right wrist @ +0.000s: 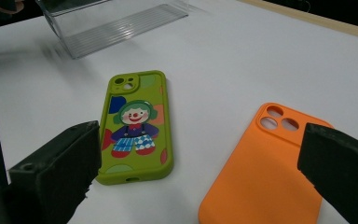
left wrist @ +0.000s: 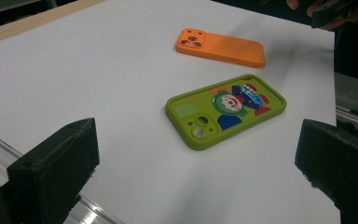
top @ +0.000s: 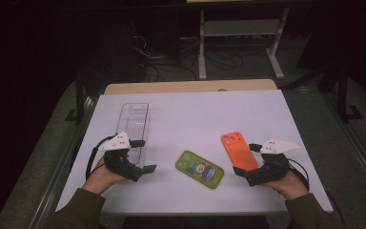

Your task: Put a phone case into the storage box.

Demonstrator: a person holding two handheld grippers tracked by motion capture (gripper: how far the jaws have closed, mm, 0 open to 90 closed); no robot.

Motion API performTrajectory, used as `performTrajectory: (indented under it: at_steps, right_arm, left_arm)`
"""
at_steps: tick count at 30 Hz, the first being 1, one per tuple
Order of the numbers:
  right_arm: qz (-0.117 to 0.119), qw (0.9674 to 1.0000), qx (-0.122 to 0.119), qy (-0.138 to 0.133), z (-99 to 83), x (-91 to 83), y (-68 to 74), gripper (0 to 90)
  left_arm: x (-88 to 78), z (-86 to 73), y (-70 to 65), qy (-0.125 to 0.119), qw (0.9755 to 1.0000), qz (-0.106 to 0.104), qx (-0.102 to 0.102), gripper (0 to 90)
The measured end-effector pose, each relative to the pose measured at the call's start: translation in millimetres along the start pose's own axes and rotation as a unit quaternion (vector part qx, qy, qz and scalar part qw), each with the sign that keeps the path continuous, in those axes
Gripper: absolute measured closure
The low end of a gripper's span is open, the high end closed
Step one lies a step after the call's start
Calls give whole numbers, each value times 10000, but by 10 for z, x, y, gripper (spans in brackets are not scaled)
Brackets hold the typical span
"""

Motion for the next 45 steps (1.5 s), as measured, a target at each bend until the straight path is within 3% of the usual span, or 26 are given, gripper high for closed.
performTrajectory:
  at_steps: [15,21,31,40,45]
  right_arm:
    - [-147,9997,94,173,23,19,-30,0]
    - [-360,9989,148,253,79,56,-123,0]
    - [-667,9964,383,358,191,121,-297,0]
    - [-1033,9910,640,560,268,232,-490,0]
    - [-1270,9844,852,871,231,356,-590,0]
  left_arm:
    - [69,97,-44,-49,9999,-95,-12,0]
    - [128,117,-41,-19,9998,-160,79,0]
    - [169,126,-41,-53,9998,-197,36,0]
    - [164,126,-20,-64,9997,-218,-10,0]
    - [160,131,-26,-91,9997,-237,-19,0]
Point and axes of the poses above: each handheld gripper's, and its own axes: x roughly forward along the jaws, z roughly out of its top, y roughly to its left, the point moved 9 cm from there along x, roughly forward along the jaws, and after that the axes turned 1 degree about -x, right-handed, at the moved point
